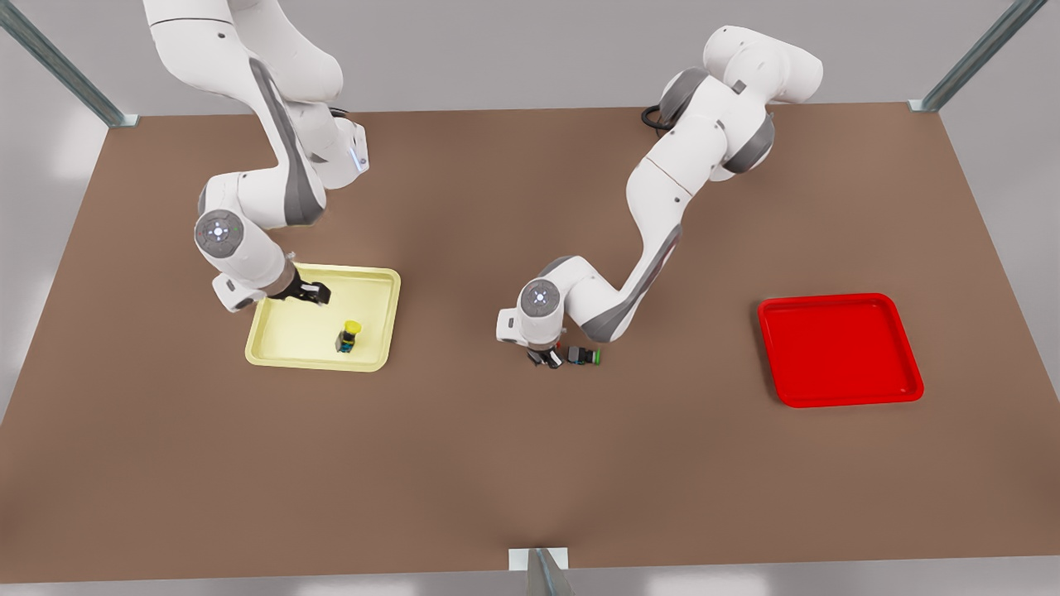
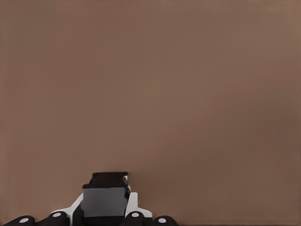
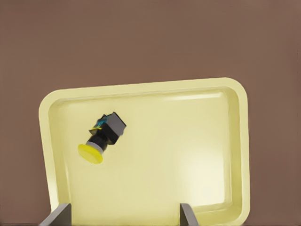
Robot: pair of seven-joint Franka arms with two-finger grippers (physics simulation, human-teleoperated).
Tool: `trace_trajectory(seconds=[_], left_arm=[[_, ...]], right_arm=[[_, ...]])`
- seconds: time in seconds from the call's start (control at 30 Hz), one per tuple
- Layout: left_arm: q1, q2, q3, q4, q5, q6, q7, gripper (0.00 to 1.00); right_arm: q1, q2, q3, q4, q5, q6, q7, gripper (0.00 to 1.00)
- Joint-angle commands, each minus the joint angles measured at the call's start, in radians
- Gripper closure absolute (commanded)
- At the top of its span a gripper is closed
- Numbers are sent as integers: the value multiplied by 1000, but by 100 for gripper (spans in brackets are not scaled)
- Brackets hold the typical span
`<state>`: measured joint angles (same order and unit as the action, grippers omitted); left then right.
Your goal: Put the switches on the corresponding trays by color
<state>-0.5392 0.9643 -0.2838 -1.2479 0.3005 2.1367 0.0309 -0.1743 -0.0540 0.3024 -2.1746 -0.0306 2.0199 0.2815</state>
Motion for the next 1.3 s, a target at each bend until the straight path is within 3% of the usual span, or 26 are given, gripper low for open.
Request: trace_trajectory(seconds=[0.0, 0.07, 0.13, 0.17, 0.2, 0.23, 0.27, 0.3, 0.4, 0.57, 0.63, 0.67, 0.7, 0.87, 0.9, 0.93, 0.97, 1.0, 1.03, 1.07, 1.13, 1.2, 1.23, 1.27], left_arm=[[2, -12, 0, -1, -9, -18, 4, 46], [24, -88, 12, -45, -29, -54, 4, 46], [74, -219, 20, -209, -43, -41, 3, 46], [110, -272, 21, -265, -93, -34, 3, 46], [148, -334, 28, -347, -112, -6, 3, 46], [188, -392, 35, -458, -112, 58, 4, 46], [222, -453, 55, -561, -110, 104, 18, 46], [265, -476, 58, -600, -110, 118, 21, 47], [350, -565, 159, -771, -110, 264, 58, 47], [426, -702, 500, -930, -191, 290, 696, 47], [427, -696, 601, -955, -239, 292, 771, 46], [429, -687, 618, -950, -279, 295, 779, 6], [427, -668, 617, -943, -311, 301, 774, 1], [446, -659, 667, -937, -314, 304, 755, 0], [446, -659, 675, -914, -314, 298, 751, 0], [446, -664, 673, -861, -316, 285, 713, 0], [446, -662, 611, -773, -339, 223, 595, 0], [446, -680, 468, -648, -393, 111, 300, 0], [446, -726, 361, -634, -385, 104, 64, 0], [447, -794, 293, -599, -385, -32, 35, 0], [447, -803, 233, -197, -331, -598, -14, 0], [449, -622, 209, 228, -291, -917, -9, 0], [469, -592, 195, 260, -293, -931, -9, 0], [469, -671, 198, 142, -291, -838, -9, 0]], right_arm=[[96, -1, 1, 59, 0, -77, -16, 0], [104, 5, 11, 335, -5, -389, -111, 0], [96, 3, 0, 599, -14, -661, -223, 0], [203, -3, -122, 647, -20, -711, -249, 0], [403, -52, -403, 647, -19, -710, -294, 0], [403, -154, -419, 593, -20, -702, -292, 0], [403, -317, -427, 377, -20, -572, -292, 0], [401, -353, -427, 318, -20, -533, -292, 0], [398, -351, -421, 323, -19, -540, -286, 0], [395, -336, -424, 323, -20, -538, -285, 0], [395, -325, -424, 326, -22, -535, -285, 0], [395, -325, -425, 326, -22, -535, -285, 0], [395, -325, -425, 326, -22, -535, -285, 0], [378, -325, -427, 328, -28, -532, -285, 0], [345, -325, -411, 326, -26, -529, -285, 0], [240, -325, -316, 326, -17, -529, -295, 0], [242, -328, -318, 326, -17, -532, -295, 0], [243, -328, -318, 326, -17, -532, -294, 0], [243, -325, -318, 322, -17, -529, -295, 0], [242, -325, -321, 322, -17, -532, -297, 0], [243, -331, -321, 322, -17, -537, -295, 0], [243, -333, -321, 319, -17, -538, -297, 0], [243, -334, -321, 319, -17, -540, -295, 0], [243, -334, -321, 319, -17, -541, -295, 0]])
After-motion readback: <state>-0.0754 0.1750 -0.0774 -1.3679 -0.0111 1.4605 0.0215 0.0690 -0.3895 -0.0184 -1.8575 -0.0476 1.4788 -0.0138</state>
